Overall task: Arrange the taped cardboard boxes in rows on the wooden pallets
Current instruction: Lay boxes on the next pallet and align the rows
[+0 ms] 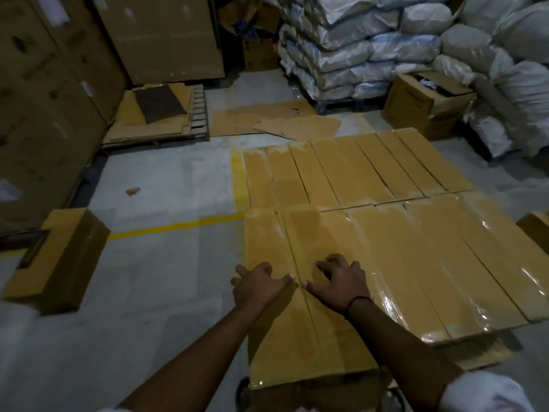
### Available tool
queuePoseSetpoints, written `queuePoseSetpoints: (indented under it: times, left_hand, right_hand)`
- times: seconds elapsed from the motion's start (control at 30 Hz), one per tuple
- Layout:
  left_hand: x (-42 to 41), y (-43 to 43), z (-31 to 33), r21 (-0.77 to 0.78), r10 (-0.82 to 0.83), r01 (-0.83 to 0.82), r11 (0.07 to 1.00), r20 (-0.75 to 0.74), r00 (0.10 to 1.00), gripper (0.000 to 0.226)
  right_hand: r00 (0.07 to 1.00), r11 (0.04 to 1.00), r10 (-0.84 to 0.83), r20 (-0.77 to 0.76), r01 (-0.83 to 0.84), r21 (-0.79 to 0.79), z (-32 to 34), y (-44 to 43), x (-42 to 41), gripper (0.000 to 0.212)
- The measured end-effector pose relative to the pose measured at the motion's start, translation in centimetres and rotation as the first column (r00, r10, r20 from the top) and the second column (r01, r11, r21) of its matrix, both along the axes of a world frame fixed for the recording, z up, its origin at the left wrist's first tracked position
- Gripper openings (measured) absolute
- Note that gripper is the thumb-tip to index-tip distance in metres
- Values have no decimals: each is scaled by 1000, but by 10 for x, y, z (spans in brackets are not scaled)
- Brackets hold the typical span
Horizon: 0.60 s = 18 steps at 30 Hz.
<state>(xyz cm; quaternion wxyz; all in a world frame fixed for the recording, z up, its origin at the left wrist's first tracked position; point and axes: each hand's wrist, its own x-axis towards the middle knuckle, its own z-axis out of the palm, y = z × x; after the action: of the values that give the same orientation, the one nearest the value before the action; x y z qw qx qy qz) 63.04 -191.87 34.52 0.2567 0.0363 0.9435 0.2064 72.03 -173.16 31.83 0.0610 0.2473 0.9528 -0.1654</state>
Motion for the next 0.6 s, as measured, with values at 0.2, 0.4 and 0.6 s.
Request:
queuePoseSetpoints:
  times: [0.2, 0.4, 0.6]
  left_hand:
    - [30, 22, -8, -15, 155, -155, 988, 35, 987, 86]
    - [57, 49, -15, -39, 214, -213, 976, 24, 976, 84]
    - [61, 46, -40, 0, 311, -312, 950, 104, 945, 81]
  right_hand:
    - [994, 993, 108, 4, -108, -36, -20, 27, 15, 83]
    - [980, 977, 199, -28, -201, -77, -41, 56, 32, 78]
    - [979, 976, 202, -5, -202, -77, -67, 48, 55, 77]
